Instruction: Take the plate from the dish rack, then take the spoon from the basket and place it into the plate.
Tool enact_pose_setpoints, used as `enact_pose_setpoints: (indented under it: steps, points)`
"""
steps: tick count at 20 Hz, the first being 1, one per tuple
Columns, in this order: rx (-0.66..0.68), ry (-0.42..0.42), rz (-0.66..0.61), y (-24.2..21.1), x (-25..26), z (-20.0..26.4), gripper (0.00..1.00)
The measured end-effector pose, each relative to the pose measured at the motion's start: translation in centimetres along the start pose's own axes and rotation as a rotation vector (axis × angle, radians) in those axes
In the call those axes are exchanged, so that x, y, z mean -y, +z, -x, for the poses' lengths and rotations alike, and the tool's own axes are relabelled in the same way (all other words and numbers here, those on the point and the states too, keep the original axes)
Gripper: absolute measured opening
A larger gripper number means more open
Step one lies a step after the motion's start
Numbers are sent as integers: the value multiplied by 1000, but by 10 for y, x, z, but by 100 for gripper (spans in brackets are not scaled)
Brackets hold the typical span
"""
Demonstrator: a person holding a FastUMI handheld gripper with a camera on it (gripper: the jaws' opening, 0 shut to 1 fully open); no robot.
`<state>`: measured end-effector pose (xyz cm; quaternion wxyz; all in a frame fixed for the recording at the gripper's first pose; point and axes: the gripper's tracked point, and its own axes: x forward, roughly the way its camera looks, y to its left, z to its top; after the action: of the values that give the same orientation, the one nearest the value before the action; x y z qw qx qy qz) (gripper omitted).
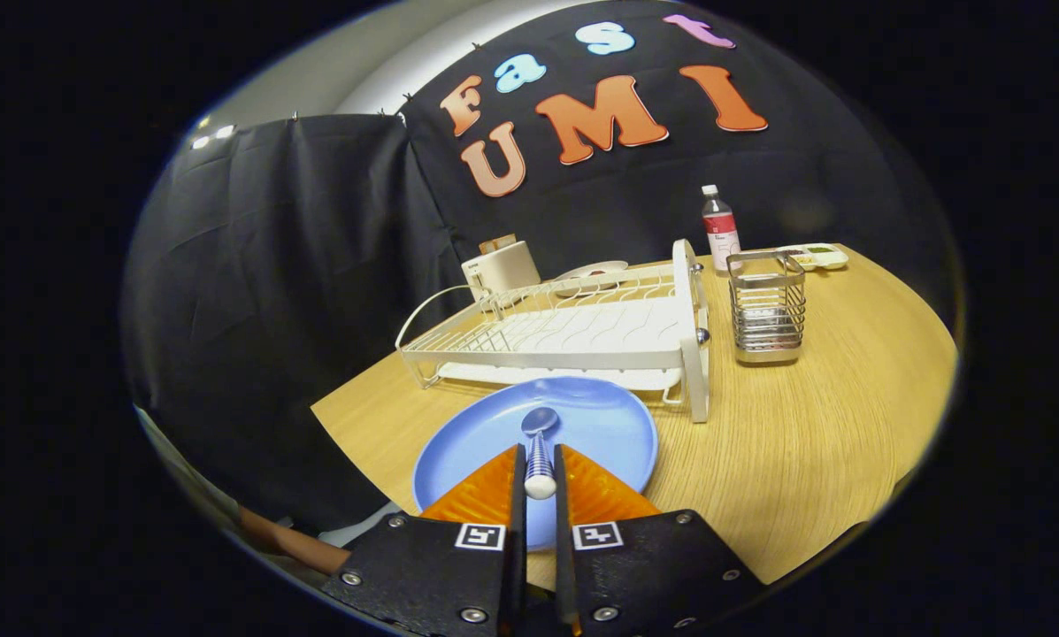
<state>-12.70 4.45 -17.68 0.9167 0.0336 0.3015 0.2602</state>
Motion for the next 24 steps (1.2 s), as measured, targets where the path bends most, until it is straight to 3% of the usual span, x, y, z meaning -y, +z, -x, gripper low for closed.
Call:
enact_pose_setpoints:
  steps: [3,6,12,15,19,24]
  points:
    - [18,-17,30,6,-2,3,19]
    - [151,-54,41,54,-4,9,21]
    - [375,-162,90,141,-4,25,44]
    - [442,-288,110,170,15,35,58]
    - [515,-411,142,192,24,46,77]
    - [570,-494,190,201,26,45,90]
